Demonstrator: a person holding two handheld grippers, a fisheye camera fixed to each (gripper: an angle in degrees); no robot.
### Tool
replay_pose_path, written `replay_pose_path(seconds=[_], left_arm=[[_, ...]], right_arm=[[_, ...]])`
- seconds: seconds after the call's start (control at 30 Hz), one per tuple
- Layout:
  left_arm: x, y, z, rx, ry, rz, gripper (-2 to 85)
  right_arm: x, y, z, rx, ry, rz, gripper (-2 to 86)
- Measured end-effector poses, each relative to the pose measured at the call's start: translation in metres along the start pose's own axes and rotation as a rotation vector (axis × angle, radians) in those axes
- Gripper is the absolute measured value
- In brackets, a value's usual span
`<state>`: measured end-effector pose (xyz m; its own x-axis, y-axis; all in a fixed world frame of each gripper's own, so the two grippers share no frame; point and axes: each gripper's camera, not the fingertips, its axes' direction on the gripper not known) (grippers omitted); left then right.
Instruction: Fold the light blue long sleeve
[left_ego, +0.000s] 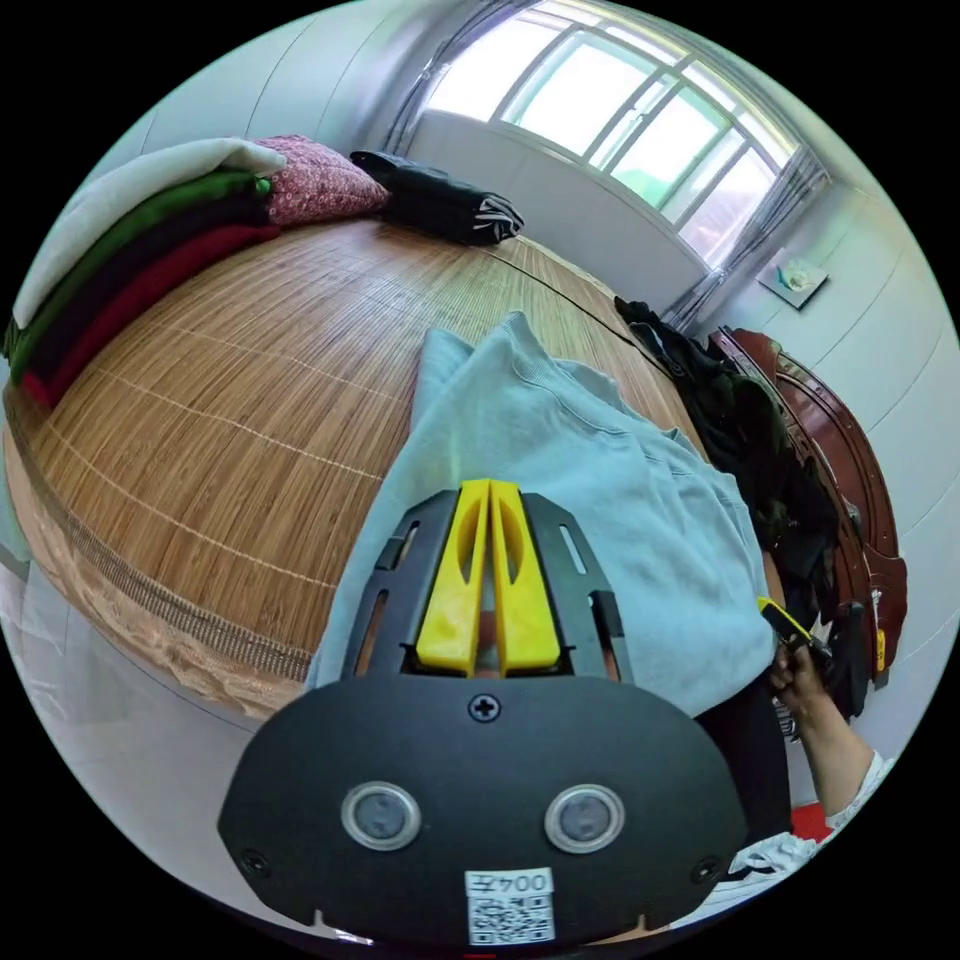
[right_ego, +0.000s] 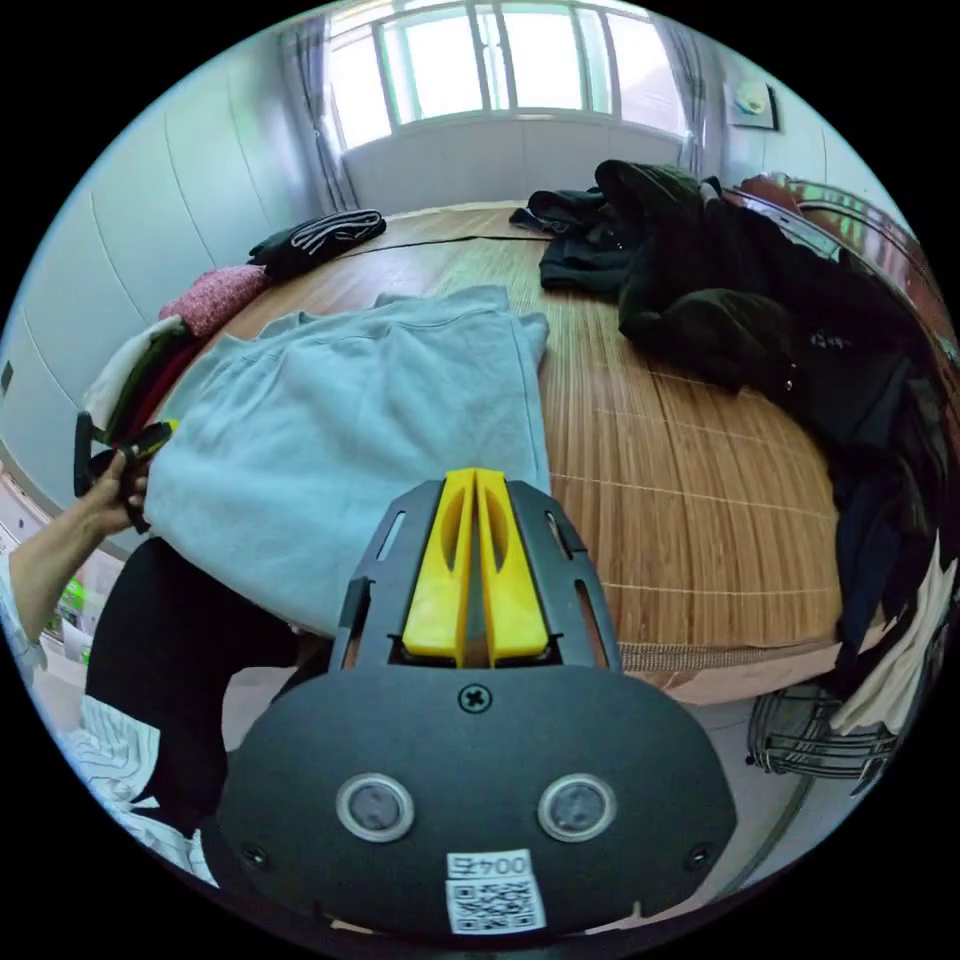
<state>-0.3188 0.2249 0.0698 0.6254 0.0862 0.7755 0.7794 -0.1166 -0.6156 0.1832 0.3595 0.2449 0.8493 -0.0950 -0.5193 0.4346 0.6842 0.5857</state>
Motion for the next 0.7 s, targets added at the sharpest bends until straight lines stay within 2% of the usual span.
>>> replay_pose_path(seconds=[0.1,0.23,0.3,0.43,0.53,0.6,0.7], left_arm=[[-0.01,0.002,0.014,-0.028,0.007,-0.004,0.2],[-0.005,-0.005,-0.016,0.097,0.073,0.041,0.2],[0.005,-0.021,-0.008,0.081,0.023,0.071,0.2],[0.036,-0.068,0.05,0.041,-0.099,0.222,0.1],[0.043,-0.092,0.112,-0.027,-0.148,0.34,0.1],[0.03,-0.102,0.149,-0.06,-0.232,0.379,0.1],[-0.043,-0.112,0.2,-0.165,-0.4,0.274,0.1]], right_arm=[[0.0,-0.01,-0.003,-0.058,-0.065,0.047,-0.8],[-0.011,-0.026,-0.046,0.12,-0.078,0.068,-0.7],[-0.023,-0.047,-0.044,0.112,-0.04,0.028,-0.6],[-0.055,-0.102,-0.004,0.071,0.17,-0.059,-0.6],[-0.065,-0.127,0.026,0.069,0.189,-0.105,-0.6],[-0.061,-0.138,0.046,0.022,0.165,-0.103,-0.6],[-0.036,-0.137,0.087,-0.131,0.212,-0.061,-0.5]])
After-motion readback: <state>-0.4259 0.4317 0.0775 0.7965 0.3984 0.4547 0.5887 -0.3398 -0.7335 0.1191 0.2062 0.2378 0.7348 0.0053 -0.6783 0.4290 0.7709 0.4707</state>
